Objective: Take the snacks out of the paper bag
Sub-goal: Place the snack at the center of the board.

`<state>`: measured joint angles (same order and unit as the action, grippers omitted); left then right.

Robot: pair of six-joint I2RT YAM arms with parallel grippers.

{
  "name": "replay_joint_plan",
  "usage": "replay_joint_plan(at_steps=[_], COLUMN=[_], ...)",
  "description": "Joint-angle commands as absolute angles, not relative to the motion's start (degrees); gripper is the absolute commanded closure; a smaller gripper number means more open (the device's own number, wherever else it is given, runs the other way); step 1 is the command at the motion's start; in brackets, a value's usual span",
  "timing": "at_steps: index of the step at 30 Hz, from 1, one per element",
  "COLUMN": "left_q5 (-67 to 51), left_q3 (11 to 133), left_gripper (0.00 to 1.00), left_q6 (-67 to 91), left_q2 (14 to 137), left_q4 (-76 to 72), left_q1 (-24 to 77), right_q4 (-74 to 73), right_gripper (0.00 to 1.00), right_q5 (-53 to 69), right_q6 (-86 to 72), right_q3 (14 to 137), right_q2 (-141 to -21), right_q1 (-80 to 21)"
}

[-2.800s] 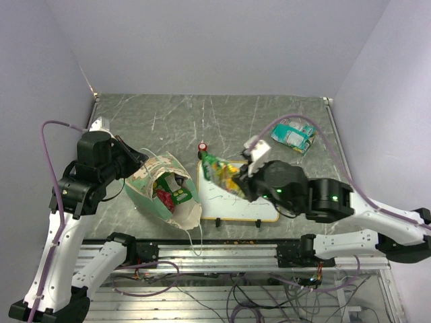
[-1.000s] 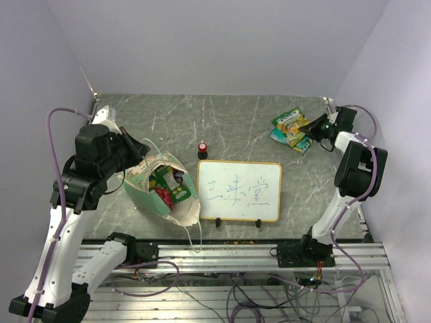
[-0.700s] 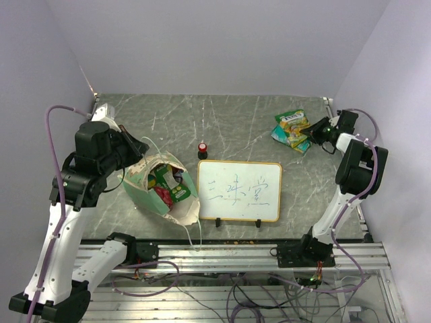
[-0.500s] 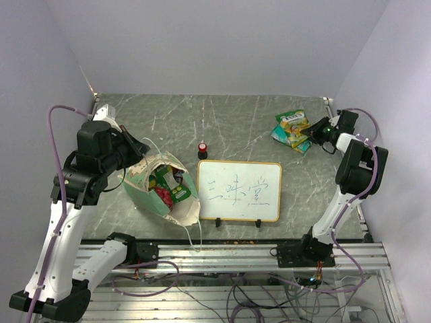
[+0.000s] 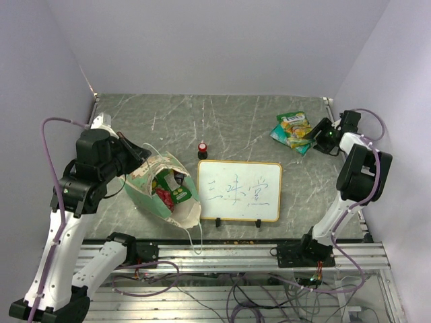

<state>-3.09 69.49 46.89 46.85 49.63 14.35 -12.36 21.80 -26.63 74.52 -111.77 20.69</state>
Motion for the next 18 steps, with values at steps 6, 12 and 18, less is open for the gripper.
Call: replay_joint_plan(at_steps=[6, 12, 18], left_q5=[-6.3, -8.5, -9.2], left_q3=[68.8, 69.6, 70.3], left_gripper=[0.93, 0.93, 0.93], left_q6=[48.9, 48.7, 49.9], left_q2=[44.5, 45.5, 46.2], left_q4=[48.9, 49.8, 53.3], left_q1=[14.5, 14.5, 14.5], right_q4=[-23.7, -27.6, -30.5], right_gripper=[0.31, 0.28, 0.28], right_q5=[17.9, 20.1, 23.2], right_q6=[-23.5, -25.0, -30.5], right_q3=[64.3, 55.6, 54.3], right_q2=[-93.7, -75.9, -68.1], right_q1=[18.3, 16.4, 9.3])
